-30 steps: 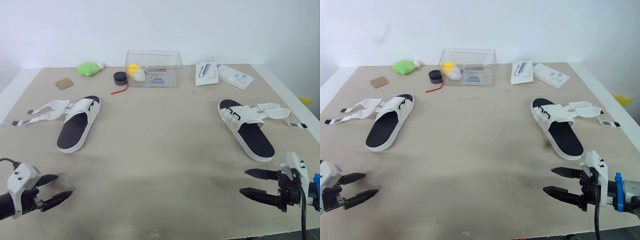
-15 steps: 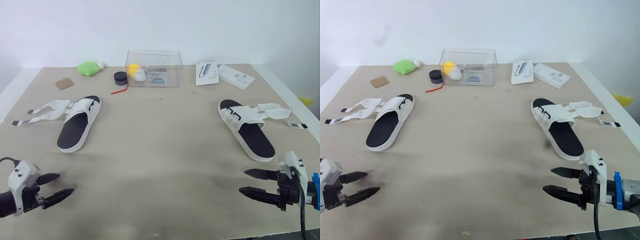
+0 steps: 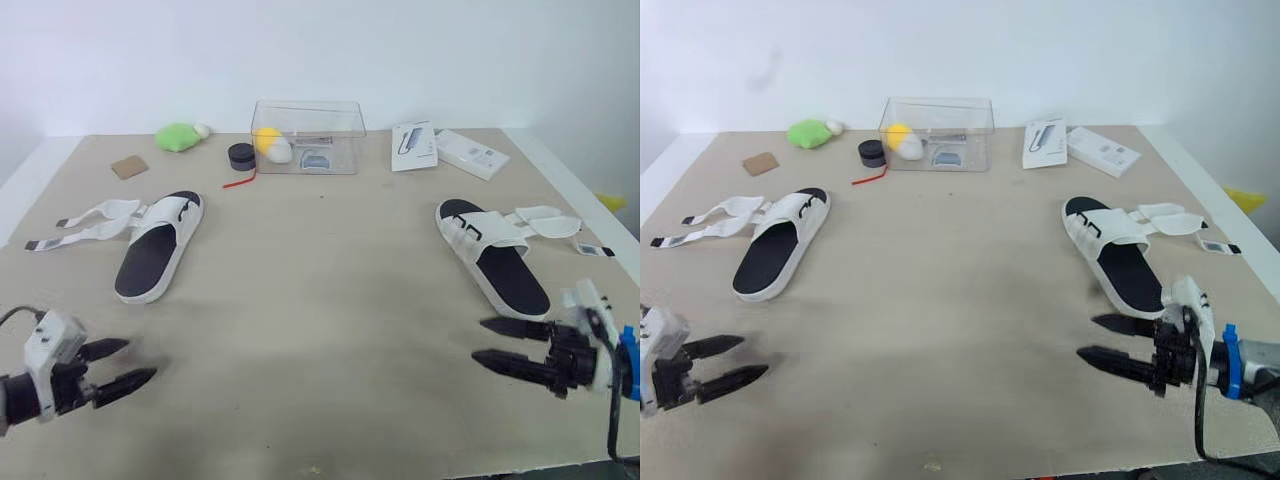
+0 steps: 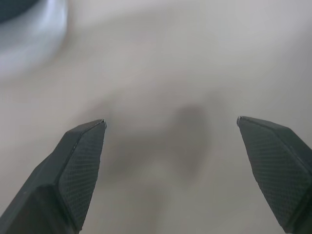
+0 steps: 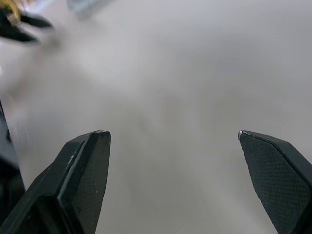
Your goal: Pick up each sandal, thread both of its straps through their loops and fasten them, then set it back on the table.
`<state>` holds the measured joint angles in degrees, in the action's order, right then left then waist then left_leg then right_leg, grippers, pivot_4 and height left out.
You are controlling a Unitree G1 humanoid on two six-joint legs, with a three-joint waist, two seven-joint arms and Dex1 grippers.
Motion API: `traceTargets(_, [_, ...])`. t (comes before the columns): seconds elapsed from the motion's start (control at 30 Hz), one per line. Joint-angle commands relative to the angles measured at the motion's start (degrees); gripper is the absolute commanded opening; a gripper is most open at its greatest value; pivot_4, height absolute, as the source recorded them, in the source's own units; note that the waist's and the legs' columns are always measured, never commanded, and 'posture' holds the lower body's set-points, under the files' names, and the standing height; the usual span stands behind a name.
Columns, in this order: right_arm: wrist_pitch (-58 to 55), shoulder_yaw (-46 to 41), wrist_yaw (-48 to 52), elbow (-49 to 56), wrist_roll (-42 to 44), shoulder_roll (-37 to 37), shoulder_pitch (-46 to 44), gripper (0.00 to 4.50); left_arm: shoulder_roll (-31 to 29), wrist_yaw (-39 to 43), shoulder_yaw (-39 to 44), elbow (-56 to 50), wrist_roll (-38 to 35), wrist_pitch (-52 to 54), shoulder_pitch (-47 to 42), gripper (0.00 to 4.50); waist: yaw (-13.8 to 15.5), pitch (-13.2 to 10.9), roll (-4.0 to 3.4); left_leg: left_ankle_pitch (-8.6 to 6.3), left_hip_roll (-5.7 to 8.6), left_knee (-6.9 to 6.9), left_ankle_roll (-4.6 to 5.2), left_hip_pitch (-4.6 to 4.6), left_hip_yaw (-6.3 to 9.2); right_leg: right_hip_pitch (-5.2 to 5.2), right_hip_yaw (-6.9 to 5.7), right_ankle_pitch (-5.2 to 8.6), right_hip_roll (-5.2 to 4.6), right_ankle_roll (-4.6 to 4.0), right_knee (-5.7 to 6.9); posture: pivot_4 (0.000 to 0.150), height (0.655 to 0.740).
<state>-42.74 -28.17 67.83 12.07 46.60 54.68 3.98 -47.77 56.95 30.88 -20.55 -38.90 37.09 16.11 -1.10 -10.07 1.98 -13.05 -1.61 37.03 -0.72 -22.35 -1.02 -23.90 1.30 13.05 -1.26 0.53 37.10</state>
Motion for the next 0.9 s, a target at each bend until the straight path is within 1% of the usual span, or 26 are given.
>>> traceTargets(0.03, [-0.7,-2.1,-7.4,-0.4,1.8,-1.4,-7.3,4.50,2.3,-6.0,-4.8,-4.9,-6.2,4.6,-10.3,4.45,0.1,0.0,-0.03,0.00,0.00,0.12,0.00,-0.03,0.02,0.02,-0.01,-0.03,0.00,0.04,0.02,0.150,0.7400])
traceTargets(0.1, [4.8,0.1,-13.1,-2.5,-4.5,-3.0,-11.8,4.50,5.8,-10.1,-10.7,-4.3,-5.9,5.6,-19.4,4.45,0.1,0.0,-0.01,0.00,0.05,0.29,0.00,-0.06,0.04,0.13,0.00,-0.12,0.00,0.20,0.01,0.150,0.7400])
traceTargets(0.17, [10.5,1.6,-17.8,-4.9,-10.4,-4.4,-15.7,4.50,10.8,-13.1,-17.5,-2.7,-4.1,5.5,-28.4,4.45,0.1,0.0,0.03,0.00,0.12,0.46,0.00,-0.12,0.05,0.22,0.02,-0.39,0.01,0.60,-0.03,0.150,0.7400])
traceTargets(0.23, [15.6,2.9,-20.4,-6.4,-15.3,-4.5,-17.6,4.50,15.0,-14.8,-21.8,-0.2,-2.9,4.8,-34.4,4.45,0.1,0.0,0.01,-0.01,0.18,0.50,0.02,-0.14,-0.01,0.24,0.14,-0.46,-0.01,0.68,-0.09,0.150,0.7400])
traceTargets(0.27, [17.5,3.5,-20.9,-6.9,-17.3,-4.5,-18.0,4.50,16.3,-15.1,-22.8,0.8,-2.3,4.4,-36.0,4.45,0.1,0.0,0.04,-0.01,0.41,0.54,0.02,-0.11,-0.02,0.28,0.17,-0.49,-0.08,0.75,-0.08,0.150,0.7400])
traceTargets(0.3, [21.3,4.8,-22.2,-8.3,-21.3,-3.9,-18.2,4.50,17.4,-15.0,-24.6,1.8,-1.4,3.9,-37.3,4.45,0.0,0.0,0.03,-0.01,0.41,0.54,0.04,-0.21,-0.07,0.20,0.26,-0.53,-0.08,0.79,-0.10,0.150,0.7400])
traceTargets(0.33, [27.2,6.8,-24.0,-10.4,-27.3,-2.5,-18.1,4.50,18.6,-14.6,-27.4,2.9,0.4,2.9,-38.8,4.45,-0.1,0.0,0.01,-0.06,0.41,0.54,0.11,-0.19,-0.10,0.20,0.31,-0.51,-0.07,0.80,-0.11,0.150,0.7400])
traceTargets(0.4, [42.2,11.4,-28.4,-17.5,-41.0,2.1,-17.4,4.50,23.3,-13.8,-34.0,7.7,4.6,-0.7,-43.4,4.45,-0.1,0.0,-0.04,-0.17,0.41,0.51,0.27,-0.08,-0.31,0.20,0.49,-0.45,-0.04,0.82,-0.11,0.150,0.7400])
traceTargets(0.43, [46.6,12.7,-29.7,-20.2,-44.5,3.4,-17.5,4.50,24.8,-13.6,-35.6,9.4,5.9,-1.9,-44.8,4.45,0.1,0.0,-0.05,-0.17,0.47,0.51,0.27,-0.08,-0.37,0.19,0.51,-0.42,-0.10,0.86,-0.09,0.150,0.7400])
traceTargets(0.5, [53.8,15.3,-31.6,-24.8,-49.7,5.8,-18.2,4.50,27.8,-13.9,-36.9,13.1,7.9,-4.3,-47.7,4.45,0.1,0.0,-0.03,-0.17,0.54,0.51,0.28,-0.15,-0.46,0.11,0.57,-0.43,-0.15,0.91,-0.10,0.150,0.7400])
traceTargets(0.63, [62.6,21.5,-38.3,-32.8,-61.1,9.0,-21.8,4.50,31.3,-14.2,-39.3,18.1,11.2,-7.9,-51.2,4.45,-0.3,0.0,-0.03,-0.23,0.51,0.51,0.39,-0.12,-0.67,-0.01,0.94,-0.45,-0.08,0.95,-0.06,0.150,0.7400])
traceTargets(0.77, [69.5,28.5,-43.6,-42.2,-70.2,8.8,-28.6,4.50,34.1,-14.3,-40.0,20.2,12.9,-9.8,-52.6,4.45,-0.9,0.0,-0.04,-0.22,0.48,0.49,0.38,0.05,-0.86,-0.06,1.39,-0.62,-0.01,1.06,-0.02,0.150,0.7400])
traceTargets(0.9, [73.4,33.6,-47.4,-51.1,-75.1,7.2,-35.3,4.50,35.5,-14.5,-39.7,20.2,13.4,-10.0,-52.7,4.45,-1.2,0.0,-0.03,-0.16,0.51,0.52,0.43,0.05,-1.15,-0.08,1.51,-0.74,-0.04,1.16,-0.03,0.150,0.7400])
